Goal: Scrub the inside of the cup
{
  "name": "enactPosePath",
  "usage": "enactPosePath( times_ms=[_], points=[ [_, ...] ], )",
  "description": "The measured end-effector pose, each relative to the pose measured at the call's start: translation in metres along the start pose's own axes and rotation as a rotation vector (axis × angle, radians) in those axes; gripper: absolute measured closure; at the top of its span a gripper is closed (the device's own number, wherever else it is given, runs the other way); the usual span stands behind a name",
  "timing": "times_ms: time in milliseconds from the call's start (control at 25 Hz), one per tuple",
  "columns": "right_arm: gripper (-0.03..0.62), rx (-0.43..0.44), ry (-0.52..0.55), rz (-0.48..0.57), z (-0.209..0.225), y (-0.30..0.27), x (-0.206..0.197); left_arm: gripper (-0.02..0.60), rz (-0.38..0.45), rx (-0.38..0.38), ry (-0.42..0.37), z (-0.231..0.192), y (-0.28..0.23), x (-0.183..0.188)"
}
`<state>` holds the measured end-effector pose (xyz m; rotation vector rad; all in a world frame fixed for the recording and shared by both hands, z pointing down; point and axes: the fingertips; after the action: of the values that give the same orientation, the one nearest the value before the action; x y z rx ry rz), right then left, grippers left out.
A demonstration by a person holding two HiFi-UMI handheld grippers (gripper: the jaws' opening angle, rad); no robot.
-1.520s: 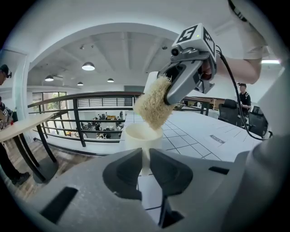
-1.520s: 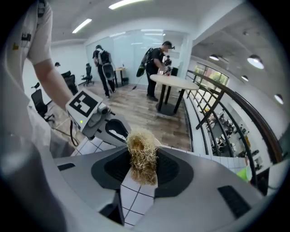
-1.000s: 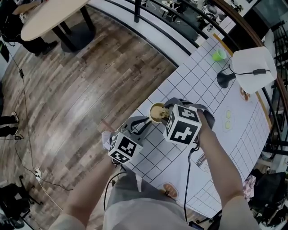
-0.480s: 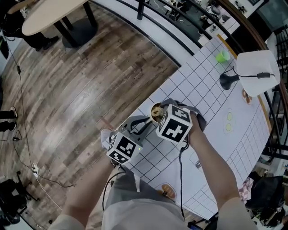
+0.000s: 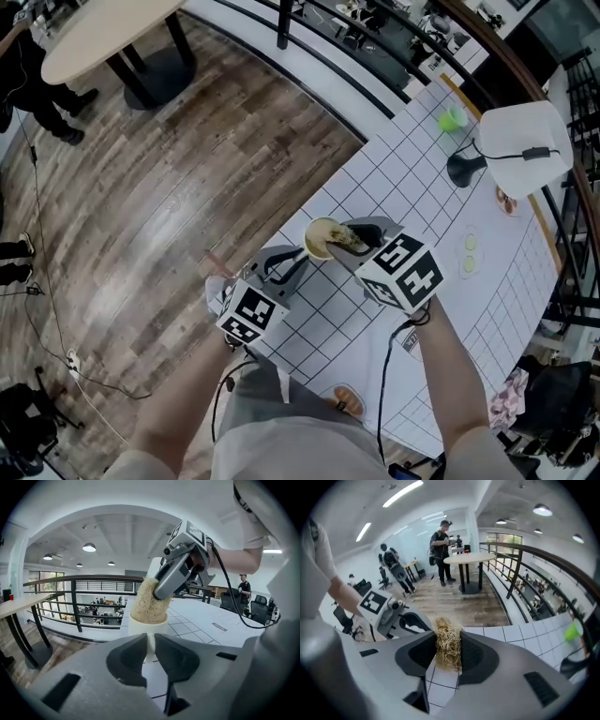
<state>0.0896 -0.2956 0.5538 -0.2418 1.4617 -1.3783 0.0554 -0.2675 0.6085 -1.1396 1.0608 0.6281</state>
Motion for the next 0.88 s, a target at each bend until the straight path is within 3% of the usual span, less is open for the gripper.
enactPosePath(
  times_ms=[200,440,520,680,800,880],
  points=[
    [0.465,-0.092,0.231,-0.178,0.002,-0.024,-0.005,0.519,0.019,-0.013,0.011,0.0,0.0,0.001],
    [0.471,-0.076,0.391,-0.335,-0.001,-0.054,-0.022,0.52,-0.029,0.009,0.011,-0.002,0.0,-0.003],
    [0.471,-0.014,0.362,-0.379,-0.003,-0.056,-0.025,0.52,-0.063,0.016,0.028,-0.001,-0.001,-0.006],
    [0.48,0.19,0.18,-0.384,-0.007,-0.048,-0.03,0.518,-0.089,0.011,0.052,0.001,-0.003,-0.009],
    [0.482,0.315,0.047,-0.274,-0.014,-0.023,-0.014,0.517,-0.108,0.003,0.059,0.002,-0.002,-0.013],
    [0.482,0.336,0.019,-0.18,-0.019,-0.002,0.002,0.518,-0.102,0.002,0.079,0.001,0.001,-0.015]
  ],
)
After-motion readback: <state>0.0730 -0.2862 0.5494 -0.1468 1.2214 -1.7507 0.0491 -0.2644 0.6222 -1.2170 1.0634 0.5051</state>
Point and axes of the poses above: the fingertips, and each gripper's own axes: y backward along the fingers, z to its right, x out of its top, and after that the axes turned 8 degrees about -y, right-handed
